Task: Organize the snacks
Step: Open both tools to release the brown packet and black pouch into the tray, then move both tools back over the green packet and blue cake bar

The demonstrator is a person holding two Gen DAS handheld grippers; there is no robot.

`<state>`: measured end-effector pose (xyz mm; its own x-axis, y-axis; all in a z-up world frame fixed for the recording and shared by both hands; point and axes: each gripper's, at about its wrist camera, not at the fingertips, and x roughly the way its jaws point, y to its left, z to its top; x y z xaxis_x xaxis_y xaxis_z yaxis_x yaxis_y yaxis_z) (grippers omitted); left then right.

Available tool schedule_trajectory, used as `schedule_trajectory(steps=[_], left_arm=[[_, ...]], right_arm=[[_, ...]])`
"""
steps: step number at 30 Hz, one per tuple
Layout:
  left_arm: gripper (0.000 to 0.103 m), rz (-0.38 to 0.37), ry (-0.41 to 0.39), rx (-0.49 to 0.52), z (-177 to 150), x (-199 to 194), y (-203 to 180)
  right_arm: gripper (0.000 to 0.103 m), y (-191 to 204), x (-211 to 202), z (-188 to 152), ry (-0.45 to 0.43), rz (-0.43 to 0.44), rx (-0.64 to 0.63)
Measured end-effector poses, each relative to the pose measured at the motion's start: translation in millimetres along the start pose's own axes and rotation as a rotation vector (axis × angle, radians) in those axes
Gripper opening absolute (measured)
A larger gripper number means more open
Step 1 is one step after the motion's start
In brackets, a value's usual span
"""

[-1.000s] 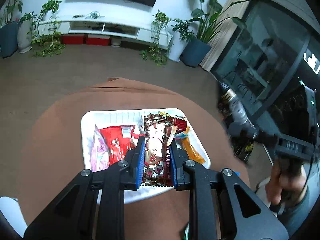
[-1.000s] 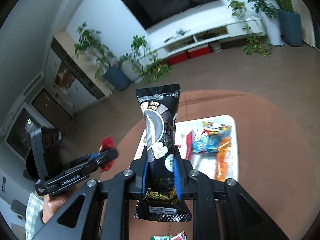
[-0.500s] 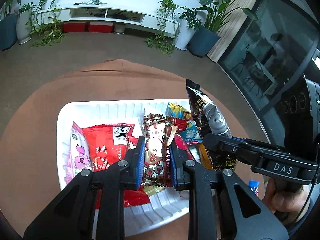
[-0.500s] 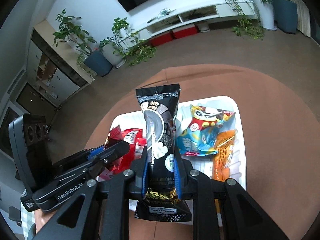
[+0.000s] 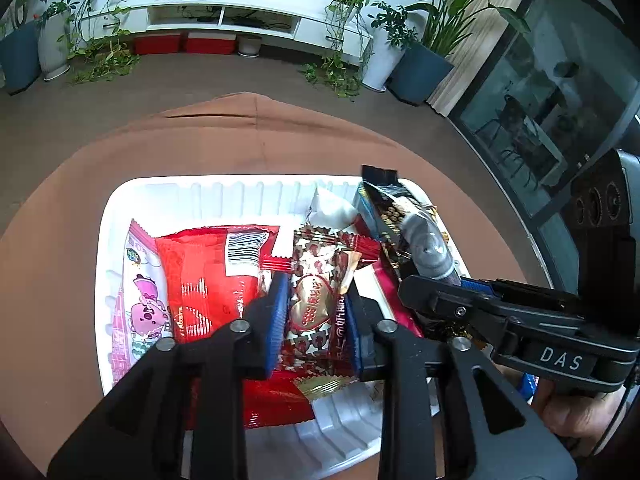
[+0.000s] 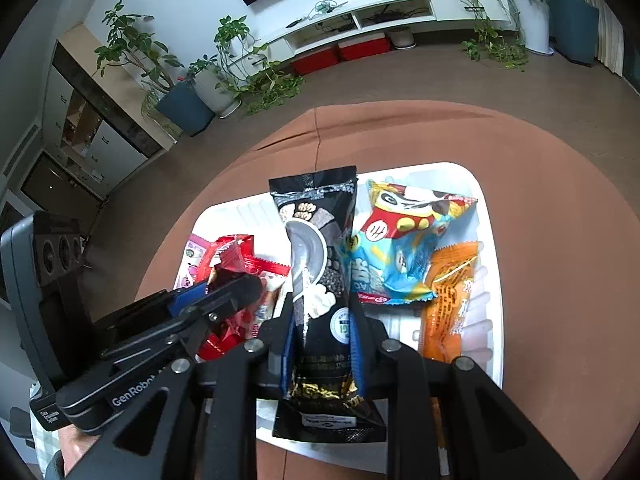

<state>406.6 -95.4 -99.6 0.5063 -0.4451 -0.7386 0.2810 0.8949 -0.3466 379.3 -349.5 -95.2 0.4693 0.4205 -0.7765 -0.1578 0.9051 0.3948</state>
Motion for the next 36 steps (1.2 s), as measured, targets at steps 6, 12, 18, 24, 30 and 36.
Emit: schedule_trajectory(steps=[6,12,18,24,30,36], left_arm=[[0.048,-0.002,-0.003,0.003,-2.4,8.1,-0.7],[0.052,0.005,-0.015,0.007,-3.3,8.5,-0.3],[0.058,0.001,-0.031,0.012,-11.7,-2.4,-4.0],[0.083,-0.003,-0.092,0.007,-18.5,-27.0,1.0],[0.099,-0.007,-0.163,0.025,-29.2,-62.1,2.5],[0.103,-0.022,-0.224,0.133,-60.7,-98.4,-16.1]], right_arm=[[0.028,-3.3,5.2,-4.1,0.004,-0.009,-0.003],[0.029,-5.9,5.0,-4.9,0.002,-0.008,0.000],[0.031,-4.8,4.0,-5.3,-0.003,-0.009,0.001],[0.056,-9.9,-12.1,-4.2,-0.057,0.009,0.042],[0.085,-6.3,-48.9,-7.6,-0.172,0.104,0.077],[0.093,-7.4,-94.2,-33.1,-0.251,0.222,0.084]])
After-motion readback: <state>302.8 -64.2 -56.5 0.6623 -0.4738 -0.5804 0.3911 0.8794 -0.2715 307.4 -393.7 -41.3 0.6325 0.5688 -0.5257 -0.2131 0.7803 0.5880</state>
